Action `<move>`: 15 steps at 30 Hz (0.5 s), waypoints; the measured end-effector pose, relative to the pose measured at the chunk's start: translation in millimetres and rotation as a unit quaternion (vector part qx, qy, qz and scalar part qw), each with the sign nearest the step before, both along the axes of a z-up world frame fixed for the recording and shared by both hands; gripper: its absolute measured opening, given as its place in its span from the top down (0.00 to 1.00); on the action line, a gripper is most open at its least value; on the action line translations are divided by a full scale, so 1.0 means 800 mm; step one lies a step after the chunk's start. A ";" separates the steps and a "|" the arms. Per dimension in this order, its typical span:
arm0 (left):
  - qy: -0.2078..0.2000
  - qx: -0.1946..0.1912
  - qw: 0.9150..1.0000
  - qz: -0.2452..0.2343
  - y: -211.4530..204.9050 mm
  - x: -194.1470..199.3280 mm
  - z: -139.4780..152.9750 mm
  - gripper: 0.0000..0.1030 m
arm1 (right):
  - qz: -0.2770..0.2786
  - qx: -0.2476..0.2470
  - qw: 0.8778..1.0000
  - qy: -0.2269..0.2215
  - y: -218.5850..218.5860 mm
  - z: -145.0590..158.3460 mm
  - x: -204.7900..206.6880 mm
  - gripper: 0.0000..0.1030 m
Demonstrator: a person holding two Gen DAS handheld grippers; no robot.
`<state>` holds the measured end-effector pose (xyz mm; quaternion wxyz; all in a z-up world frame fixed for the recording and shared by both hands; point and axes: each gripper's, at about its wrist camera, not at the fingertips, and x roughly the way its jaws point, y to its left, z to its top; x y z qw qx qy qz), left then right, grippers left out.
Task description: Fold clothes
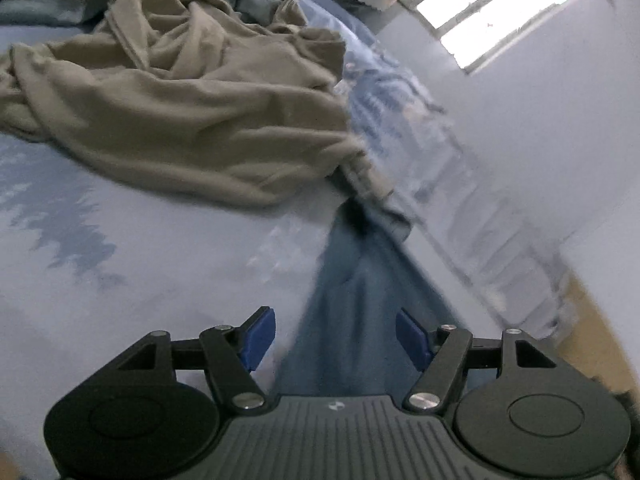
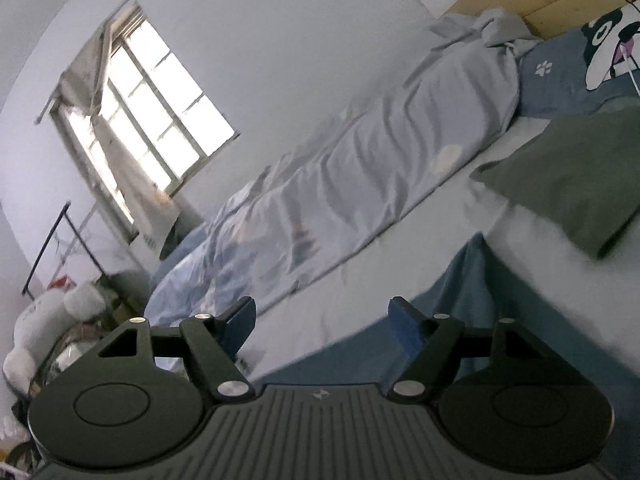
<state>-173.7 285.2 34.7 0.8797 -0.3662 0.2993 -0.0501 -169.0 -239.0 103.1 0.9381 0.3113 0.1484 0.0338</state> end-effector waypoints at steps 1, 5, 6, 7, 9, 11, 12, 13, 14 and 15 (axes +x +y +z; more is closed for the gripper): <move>0.007 0.007 1.000 -0.002 0.001 -0.004 -0.003 0.36 | 0.003 -0.004 1.000 0.002 0.007 -0.001 -0.008 0.26; 0.017 0.010 1.000 0.005 0.008 -0.019 -0.012 0.36 | 0.022 -0.035 0.999 0.009 0.037 -0.002 -0.040 0.26; 0.018 0.008 1.000 0.007 0.010 -0.023 -0.014 0.36 | 0.030 -0.047 0.998 0.011 0.047 -0.003 -0.049 0.26; 0.017 0.002 1.000 0.010 0.011 -0.029 -0.015 0.36 | 0.038 -0.058 0.997 0.013 0.056 -0.004 -0.058 0.26; 0.018 -0.009 1.000 0.012 0.012 -0.039 -0.018 0.36 | 0.057 -0.078 0.995 0.014 0.075 -0.007 -0.074 0.26; 0.021 -0.019 1.000 0.010 0.011 -0.048 -0.023 0.36 | 0.080 -0.100 0.992 0.013 0.095 -0.009 -0.090 0.26; 0.021 -0.018 1.000 0.004 0.008 -0.051 -0.023 0.36 | 0.095 -0.120 0.988 0.012 0.108 -0.010 -0.096 0.26; 0.021 -0.018 1.000 -0.001 0.006 -0.054 -0.024 0.36 | 0.109 -0.145 0.983 0.009 0.124 -0.012 -0.103 0.26; 0.021 -0.018 1.000 -0.006 0.003 -0.057 -0.024 0.36 | 0.123 -0.173 0.977 0.006 0.140 -0.013 -0.110 0.26; 0.021 -0.021 1.000 -0.009 0.002 -0.059 -0.025 0.36 | 0.137 -0.207 0.969 0.001 0.158 -0.016 -0.118 0.26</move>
